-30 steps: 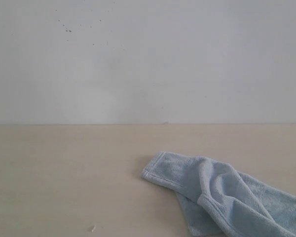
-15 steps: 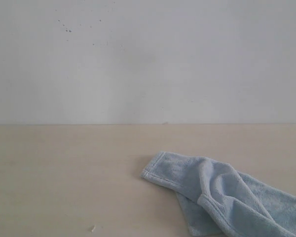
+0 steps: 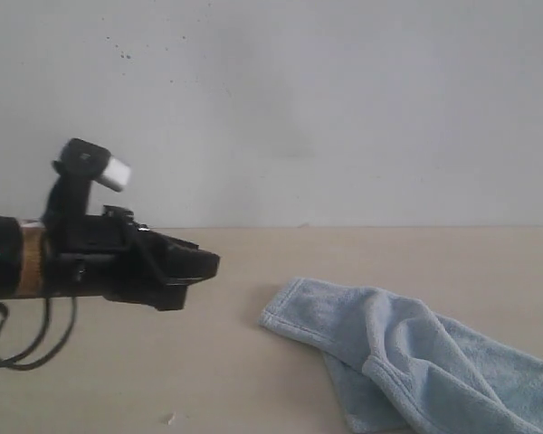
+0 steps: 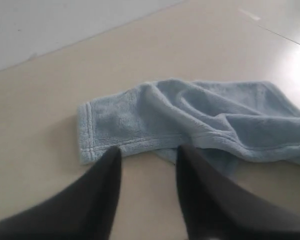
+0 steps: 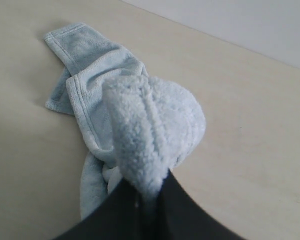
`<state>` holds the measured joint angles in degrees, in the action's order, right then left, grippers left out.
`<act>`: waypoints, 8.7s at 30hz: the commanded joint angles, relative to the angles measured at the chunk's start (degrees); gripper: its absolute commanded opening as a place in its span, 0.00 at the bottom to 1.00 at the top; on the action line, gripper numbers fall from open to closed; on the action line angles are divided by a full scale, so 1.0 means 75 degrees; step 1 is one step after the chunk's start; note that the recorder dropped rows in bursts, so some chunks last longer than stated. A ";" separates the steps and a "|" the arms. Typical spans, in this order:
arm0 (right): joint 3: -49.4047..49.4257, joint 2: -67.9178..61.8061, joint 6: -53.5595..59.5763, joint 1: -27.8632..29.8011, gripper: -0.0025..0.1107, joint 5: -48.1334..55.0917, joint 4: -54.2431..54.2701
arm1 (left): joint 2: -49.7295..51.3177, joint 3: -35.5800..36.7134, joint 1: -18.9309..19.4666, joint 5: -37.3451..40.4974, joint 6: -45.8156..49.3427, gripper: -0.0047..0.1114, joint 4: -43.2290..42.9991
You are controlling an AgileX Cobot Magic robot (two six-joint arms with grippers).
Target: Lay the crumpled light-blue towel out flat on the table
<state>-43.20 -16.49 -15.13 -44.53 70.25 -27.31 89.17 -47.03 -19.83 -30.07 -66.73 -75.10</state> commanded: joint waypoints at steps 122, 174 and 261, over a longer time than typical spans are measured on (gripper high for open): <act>0.2108 -0.5230 0.0683 -0.0007 0.45 -0.3188 -0.0559 | -0.6458 0.1912 -0.1160 0.9782 0.7175 0.07 0.7302; -0.0362 -1.0123 0.3659 -0.0005 0.45 -0.4848 0.2385 | -0.6458 0.1929 -0.1160 0.9604 0.7259 0.07 0.7046; 0.2274 -0.4933 -0.1578 0.0005 0.05 -0.2049 -0.2504 | -0.6458 0.1929 -0.1160 0.9555 0.7259 0.07 0.7289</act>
<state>-26.51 -52.17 -23.38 -44.60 60.28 -41.10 41.02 -32.87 -28.60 42.38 -12.37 -21.11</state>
